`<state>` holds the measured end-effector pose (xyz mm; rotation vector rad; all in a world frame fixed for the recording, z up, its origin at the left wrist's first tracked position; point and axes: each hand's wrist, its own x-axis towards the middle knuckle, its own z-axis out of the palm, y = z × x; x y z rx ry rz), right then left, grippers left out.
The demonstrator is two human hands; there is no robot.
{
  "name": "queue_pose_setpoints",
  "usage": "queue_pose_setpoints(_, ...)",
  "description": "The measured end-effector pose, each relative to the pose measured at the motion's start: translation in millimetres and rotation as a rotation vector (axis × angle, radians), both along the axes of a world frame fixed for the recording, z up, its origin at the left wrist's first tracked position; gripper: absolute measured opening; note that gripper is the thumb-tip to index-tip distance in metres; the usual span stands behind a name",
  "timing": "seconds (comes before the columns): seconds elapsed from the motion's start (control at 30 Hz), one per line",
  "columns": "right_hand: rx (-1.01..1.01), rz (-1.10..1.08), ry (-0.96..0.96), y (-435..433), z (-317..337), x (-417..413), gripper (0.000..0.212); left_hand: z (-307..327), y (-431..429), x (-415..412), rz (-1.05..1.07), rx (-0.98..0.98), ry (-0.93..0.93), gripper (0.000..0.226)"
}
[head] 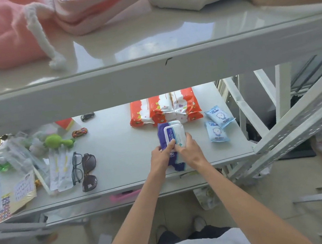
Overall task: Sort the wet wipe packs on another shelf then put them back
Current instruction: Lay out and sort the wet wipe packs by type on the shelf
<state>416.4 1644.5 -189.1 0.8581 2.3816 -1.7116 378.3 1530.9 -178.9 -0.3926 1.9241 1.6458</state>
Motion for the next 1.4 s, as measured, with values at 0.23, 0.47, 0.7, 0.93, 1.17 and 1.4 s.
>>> queue_pose_setpoints(0.23,0.173,0.347,-0.159,-80.4,0.4,-20.3,0.066,0.2,-104.5,-22.3,0.204,-0.012,0.052,0.042)
queue_pose_setpoints(0.47,0.435,0.286,-0.071,-85.3,-18.3,-15.8,0.067,-15.4,-168.4,-42.8,0.118,-0.338,0.092,0.049)
queue_pose_setpoints(0.7,0.396,0.360,-0.046,-116.8,-12.4,-36.9,0.061,-8.3,-140.1,-36.4,-0.101,-0.803,0.276,0.092)
queue_pose_setpoints(0.93,0.749,-0.340,-0.214,28.3,-11.6,-1.1,0.043,-27.4,-118.3,-17.5,-0.372,-0.998,0.519,0.095)
queue_pose_setpoints(1.17,0.891,-0.164,-0.272,44.5,-40.1,32.4,0.035,-45.9,-125.3,-17.5,-0.415,-1.095,0.651,0.085)
queue_pose_setpoints(1.4,0.914,-0.149,-0.121,60.5,-36.8,27.2,0.021,-47.6,-124.1,-28.4,-0.451,-1.035,0.773,0.076)
